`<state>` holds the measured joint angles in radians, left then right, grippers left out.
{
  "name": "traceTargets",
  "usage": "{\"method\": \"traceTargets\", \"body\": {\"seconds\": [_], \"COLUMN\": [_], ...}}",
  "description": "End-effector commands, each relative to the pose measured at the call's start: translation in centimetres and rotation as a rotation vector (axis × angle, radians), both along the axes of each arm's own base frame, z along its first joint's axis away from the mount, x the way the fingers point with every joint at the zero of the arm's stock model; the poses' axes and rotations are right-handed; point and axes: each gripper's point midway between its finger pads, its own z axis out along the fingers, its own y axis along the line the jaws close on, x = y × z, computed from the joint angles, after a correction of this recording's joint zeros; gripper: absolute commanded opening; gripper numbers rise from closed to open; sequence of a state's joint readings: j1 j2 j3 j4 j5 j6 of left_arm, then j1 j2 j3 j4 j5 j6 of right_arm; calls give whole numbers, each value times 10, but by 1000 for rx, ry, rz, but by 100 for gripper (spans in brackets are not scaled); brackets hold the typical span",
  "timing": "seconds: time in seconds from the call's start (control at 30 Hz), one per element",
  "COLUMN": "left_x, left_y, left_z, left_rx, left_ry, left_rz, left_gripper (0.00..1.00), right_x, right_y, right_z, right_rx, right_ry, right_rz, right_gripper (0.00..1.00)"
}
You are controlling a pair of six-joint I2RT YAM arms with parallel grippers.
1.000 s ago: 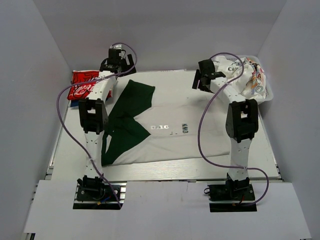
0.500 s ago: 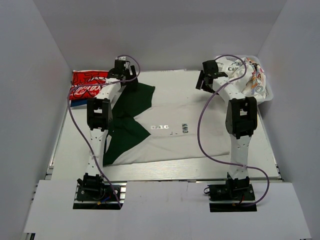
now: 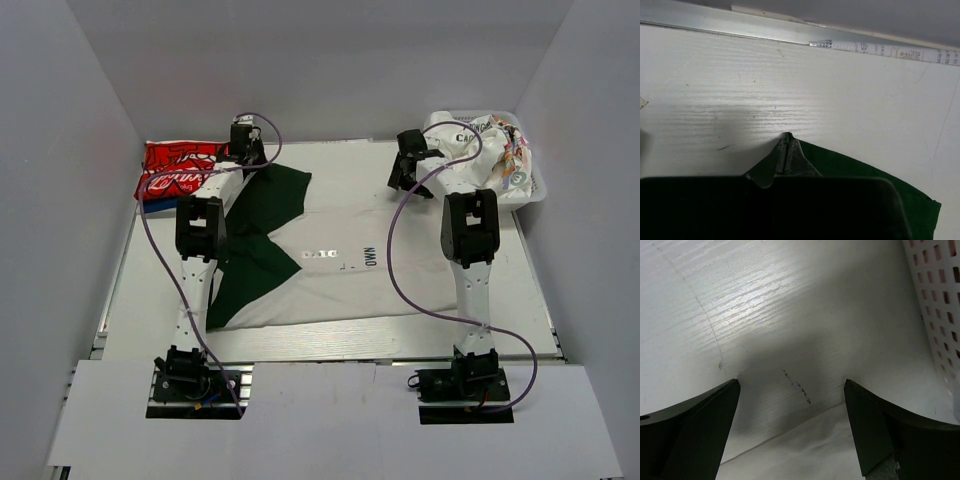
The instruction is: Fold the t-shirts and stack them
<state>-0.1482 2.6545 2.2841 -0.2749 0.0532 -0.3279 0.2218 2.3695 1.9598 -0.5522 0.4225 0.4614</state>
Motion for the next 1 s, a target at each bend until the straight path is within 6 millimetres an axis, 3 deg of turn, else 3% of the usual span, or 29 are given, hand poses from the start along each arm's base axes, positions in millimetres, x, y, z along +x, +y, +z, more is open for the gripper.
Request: {"method": "traceTargets", "body": {"seconds": [0.0, 0.07, 0.2, 0.3, 0.33, 0.4, 0.47, 0.5, 0.53, 0.57, 0.67, 0.8, 0.87, 0.9, 0.93, 0.97], "left_x": [-1, 0, -7, -7, -7, -9, -9, -14, -13, -18, -19, -23, -28, -29, -33, -34], "left_y": [-5, -5, -2, -5, -5, -4, -4, -4, -4, -5, -10, -12, -13, -14, -13, -15], "left_z": [25, 35, 48, 68, 68, 77, 84, 77, 90, 87, 101, 108, 107, 116, 107, 115], "left_rx": [1, 5, 6, -6, -6, -7, -10, -8, -12, -17, -27, -36, -40, -46, -44, -51], "left_ry": [-55, -89, -126, -157, -157, -168, -189, -177, -207, -195, -227, -244, -244, -263, -244, -259], "left_rz": [-30, -35, -26, -37, -37, -37, -37, -37, -37, -48, -79, -91, -100, -108, -108, -117], "left_gripper": [0, 0, 0, 0, 0, 0, 0, 0, 0, 0, 0, 0, 0, 0, 0, 0], "right_x": [1, -11, -20, -32, -31, -26, -27, -30, -37, -39, -52, -60, -66, -70, -74, -79], "right_y": [-11, -12, -12, -16, -20, -21, -35, -39, -43, -45, -43, -30, -26, -24, -24, -23], "right_z": [5, -8, -13, -8, 6, 10, 20, 20, 18, 20, 15, 2, -2, -6, -8, -13], "right_rx": [-23, -34, -25, -62, -85, -93, -149, -169, -190, -205, -186, -118, -87, -74, -67, -52], "right_ry": [1, 47, 79, 102, 72, 44, 34, 49, 72, 73, 102, 128, 137, 146, 148, 156], "right_rz": [-46, -45, -50, -63, -65, -53, -75, -78, -76, -80, -79, -38, -50, -50, -54, -63], "right_gripper": [89, 89, 82, 85, 85, 85, 85, 86, 86, 86, 86, 81, 72, 67, 58, 53]}}
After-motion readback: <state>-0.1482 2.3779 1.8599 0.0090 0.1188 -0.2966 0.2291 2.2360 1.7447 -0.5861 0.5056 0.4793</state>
